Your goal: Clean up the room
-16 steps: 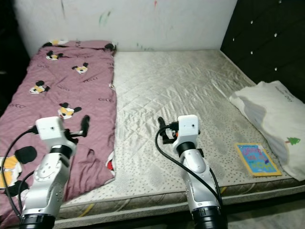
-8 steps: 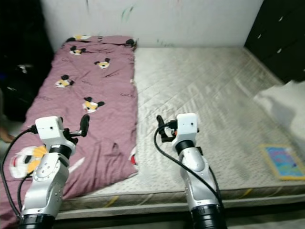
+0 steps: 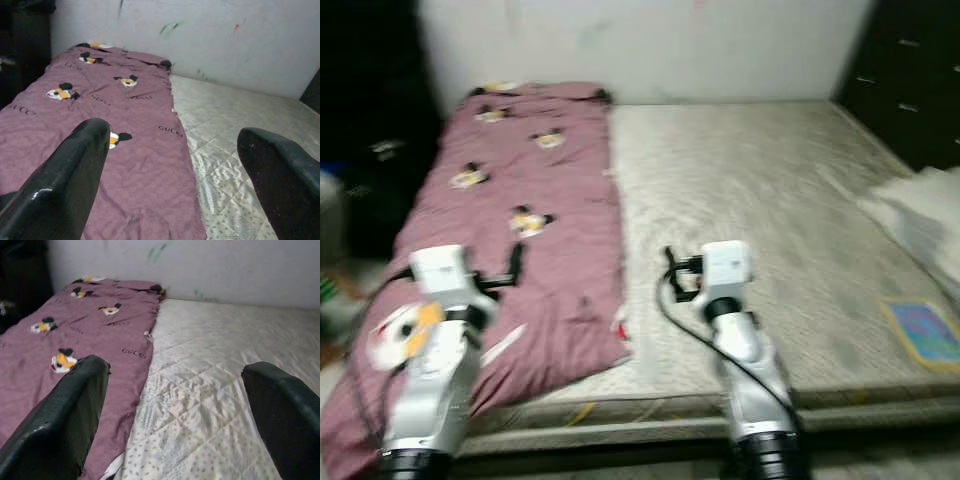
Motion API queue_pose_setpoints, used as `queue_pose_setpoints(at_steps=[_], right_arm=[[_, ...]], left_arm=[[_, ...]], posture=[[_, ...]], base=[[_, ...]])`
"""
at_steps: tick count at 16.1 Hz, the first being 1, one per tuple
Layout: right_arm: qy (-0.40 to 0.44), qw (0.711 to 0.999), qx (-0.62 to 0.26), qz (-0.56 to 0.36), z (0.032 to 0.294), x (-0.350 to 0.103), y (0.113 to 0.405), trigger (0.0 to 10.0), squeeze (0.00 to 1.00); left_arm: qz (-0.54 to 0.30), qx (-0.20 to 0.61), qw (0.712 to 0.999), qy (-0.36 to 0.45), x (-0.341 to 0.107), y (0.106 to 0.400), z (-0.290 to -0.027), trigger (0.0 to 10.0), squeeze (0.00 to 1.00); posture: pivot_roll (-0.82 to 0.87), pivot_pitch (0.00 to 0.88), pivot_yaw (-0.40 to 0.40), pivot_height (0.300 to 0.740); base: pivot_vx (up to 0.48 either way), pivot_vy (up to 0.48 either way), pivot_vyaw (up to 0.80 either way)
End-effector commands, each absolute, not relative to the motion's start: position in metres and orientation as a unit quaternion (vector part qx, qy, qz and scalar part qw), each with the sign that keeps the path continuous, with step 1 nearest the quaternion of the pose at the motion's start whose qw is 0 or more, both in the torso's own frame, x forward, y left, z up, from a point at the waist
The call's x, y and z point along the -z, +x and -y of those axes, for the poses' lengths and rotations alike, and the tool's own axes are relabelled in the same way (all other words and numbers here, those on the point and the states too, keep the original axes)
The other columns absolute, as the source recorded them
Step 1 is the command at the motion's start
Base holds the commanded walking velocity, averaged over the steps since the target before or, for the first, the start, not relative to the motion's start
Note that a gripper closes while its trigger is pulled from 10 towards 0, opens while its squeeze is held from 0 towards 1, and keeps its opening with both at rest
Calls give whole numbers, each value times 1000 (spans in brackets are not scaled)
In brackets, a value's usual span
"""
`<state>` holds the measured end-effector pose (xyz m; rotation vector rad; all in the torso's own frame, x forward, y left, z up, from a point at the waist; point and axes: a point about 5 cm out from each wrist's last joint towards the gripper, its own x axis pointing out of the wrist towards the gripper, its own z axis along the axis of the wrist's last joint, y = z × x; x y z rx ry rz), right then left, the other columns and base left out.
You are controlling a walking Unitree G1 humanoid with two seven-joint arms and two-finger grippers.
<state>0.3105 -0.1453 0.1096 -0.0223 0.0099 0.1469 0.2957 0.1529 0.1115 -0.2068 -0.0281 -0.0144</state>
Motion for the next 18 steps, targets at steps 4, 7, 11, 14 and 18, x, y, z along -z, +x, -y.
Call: queue_pose_setpoints(at_steps=[4, 7, 11, 14, 18], right_arm=[[-5, 997, -79, -5, 138, -110, 311, 10000, 0], [-3, 997, -76, -6, 139, -109, 311, 10000, 0], [7, 997, -72, -7, 139, -109, 311, 10000, 0], [14, 998, -67, -13, 140, -108, 312, 10000, 0], [13, 998, -64, -13, 141, -108, 312, 10000, 0]], left_arm=[[9, 7, 995, -96, -111, 296, -159, 10000, 0], [14, 14, 996, -92, -113, 297, -156, 10000, 0], [28, 42, 994, -102, -116, 294, -153, 10000, 0], [32, 59, 991, -117, -118, 293, -149, 10000, 0], [34, 68, 990, -119, -118, 293, -148, 10000, 0]], posture=[[-8, 35, 2, 740], [-10, 36, 4, 740], [-10, 38, 3, 740], [-11, 40, 4, 740], [-11, 41, 4, 740]], base=[[0, 480, 720], [0, 480, 146], [0, 0, 0], [0, 0, -406], [61, 0, -684]])
